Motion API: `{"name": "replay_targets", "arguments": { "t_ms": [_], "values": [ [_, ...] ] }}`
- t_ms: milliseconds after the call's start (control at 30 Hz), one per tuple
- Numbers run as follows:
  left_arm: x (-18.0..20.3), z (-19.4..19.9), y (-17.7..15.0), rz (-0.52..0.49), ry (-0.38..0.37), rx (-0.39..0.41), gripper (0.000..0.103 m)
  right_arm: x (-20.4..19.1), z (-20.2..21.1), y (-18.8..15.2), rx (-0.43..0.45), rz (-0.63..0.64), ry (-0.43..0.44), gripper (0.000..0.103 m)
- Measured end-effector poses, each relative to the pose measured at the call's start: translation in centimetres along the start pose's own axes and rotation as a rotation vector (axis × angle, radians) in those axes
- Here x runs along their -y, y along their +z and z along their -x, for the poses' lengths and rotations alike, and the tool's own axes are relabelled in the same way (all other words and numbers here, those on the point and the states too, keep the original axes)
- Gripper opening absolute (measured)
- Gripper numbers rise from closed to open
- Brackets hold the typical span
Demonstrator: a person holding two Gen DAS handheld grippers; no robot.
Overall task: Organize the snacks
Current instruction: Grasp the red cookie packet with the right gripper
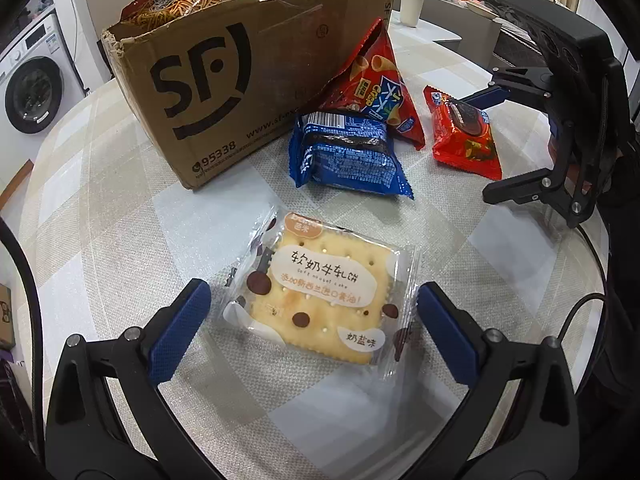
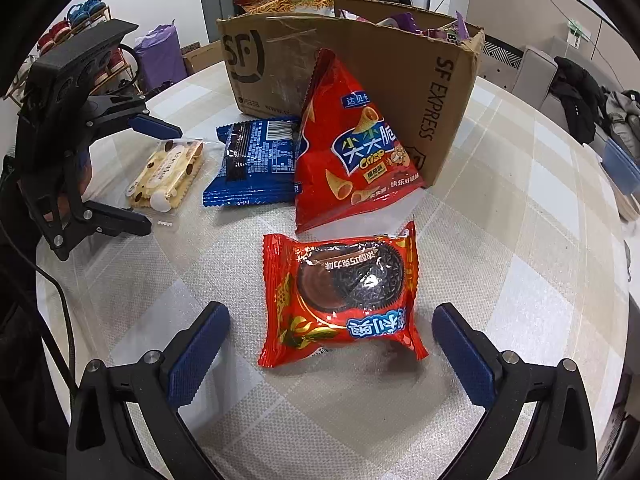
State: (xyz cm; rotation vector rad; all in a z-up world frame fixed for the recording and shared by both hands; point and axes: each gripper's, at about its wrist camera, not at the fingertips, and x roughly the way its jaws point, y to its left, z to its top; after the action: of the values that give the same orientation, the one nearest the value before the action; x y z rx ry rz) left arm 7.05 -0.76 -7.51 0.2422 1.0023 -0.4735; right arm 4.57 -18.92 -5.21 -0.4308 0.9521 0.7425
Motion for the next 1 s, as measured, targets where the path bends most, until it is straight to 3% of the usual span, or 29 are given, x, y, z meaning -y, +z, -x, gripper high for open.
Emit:
{"name": "replay_targets", "arguments": {
  "t_ms": [133, 267, 367, 567, 767, 1000],
  "values": [
    [-0.1, 0.0, -0.1, -0.002, -0.001, 0.002, 0.103, -0.4, 0.1, 0.1, 0.009, 0.018, 0.012, 0.096],
    [-0.1, 0.3, -0.3, -0.002, -0.001, 0.004, 0.103, -0.7, 0.7, 0.2, 0.023, 0.038, 0.023, 0.071],
    [-0.2, 0.2, -0.2, -0.002, -0.001, 0.005, 0.103, -1.1, 0.9, 0.3, 0.03, 0.053, 0.024, 0.063],
    [-0.1, 0.2, -0.2, -0.002, -0.001, 0.006, 0.103, -1.3, 1.3, 0.3, 0.044, 0.076, 0.033, 0.055],
    [0.0, 0.4, -0.5, -0.015, -0.009, 0.012, 0.101, -1.8, 1.6, 0.2, 0.048, 0.089, 0.045, 0.054],
    [0.9, 1.2, -0.7, -0.062, -0.035, 0.033, 0.083, -2.0, 1.2, 0.4, 0.043, 0.09, 0.041, 0.054]
  ]
}}
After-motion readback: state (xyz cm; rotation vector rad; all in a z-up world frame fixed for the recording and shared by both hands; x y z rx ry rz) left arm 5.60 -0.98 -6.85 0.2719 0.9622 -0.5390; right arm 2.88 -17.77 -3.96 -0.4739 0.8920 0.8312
